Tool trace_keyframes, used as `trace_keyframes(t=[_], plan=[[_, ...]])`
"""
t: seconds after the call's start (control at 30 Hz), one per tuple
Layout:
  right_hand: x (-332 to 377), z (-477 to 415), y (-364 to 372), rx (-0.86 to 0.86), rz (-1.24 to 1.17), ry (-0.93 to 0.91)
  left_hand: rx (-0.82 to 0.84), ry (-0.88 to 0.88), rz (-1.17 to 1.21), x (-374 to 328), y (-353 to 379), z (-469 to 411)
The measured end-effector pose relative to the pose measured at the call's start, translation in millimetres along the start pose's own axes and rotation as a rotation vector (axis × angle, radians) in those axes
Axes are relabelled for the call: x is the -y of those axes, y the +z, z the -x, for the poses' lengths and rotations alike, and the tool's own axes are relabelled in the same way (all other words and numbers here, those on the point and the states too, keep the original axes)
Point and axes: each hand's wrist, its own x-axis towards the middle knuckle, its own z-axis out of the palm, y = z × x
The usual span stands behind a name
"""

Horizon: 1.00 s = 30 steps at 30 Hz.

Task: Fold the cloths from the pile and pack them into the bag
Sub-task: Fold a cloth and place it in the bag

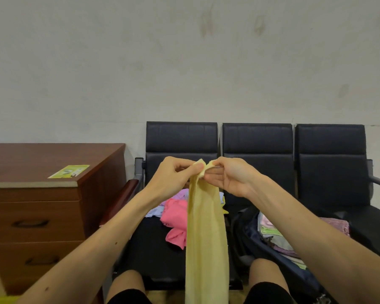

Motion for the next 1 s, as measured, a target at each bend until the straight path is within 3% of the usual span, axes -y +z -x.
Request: trace_keyframes(t=[0.17, 0.27, 0.33, 0.47, 0.53, 0.67, 0.73, 0.9, 1.0], plan=[[0.9, 0.0, -2.4, 0.021, -0.083, 0.068, 0.018, 0.112, -0.194, 4.6, -0.3, 1.8], [5.0, 2.0, -7.0, 0.064, -0.116, 0.083, -0.009, 0.157, -0.185, 7.0, -1.5, -0.5], [6.4, 5.1, -11.9, 0.073, 0.015, 0.066, -0.025, 0.132, -0.113, 6.5, -0.4, -0.3], [-7.5, 7.5, -20.5, -0.022, 0.566, -0.096, -0.095, 0.023, 0.007, 6.0, 0.6, 0.0], [-14.9, 4.4, -26.5, -0.002, 0.665, -0.242, -0.1, -0.005, -0.004, 10.0, 0.6, -0.7], [-24.5, -1.7, -29.2, 0.205, 0.757, -0.385, -0.107, -0.003, 0.054, 16.9, 2.5, -0.8], [-30.4, -8.9, -30.3, 0.233, 0.75, -0.374, -0.118, 0.008, 0.098, 21.7, 4.4, -1.5], [-67.6, -26.6, -49.4, 0.385, 0.688, -0.118, -0.121, -0.085, 0.165, 46.1, 10.2, 3.8], [-90.2, -32.7, -61.2, 0.277, 0.583, -0.132, -0.164, -0.124, 0.156, 67.2, 11.6, 11.4]])
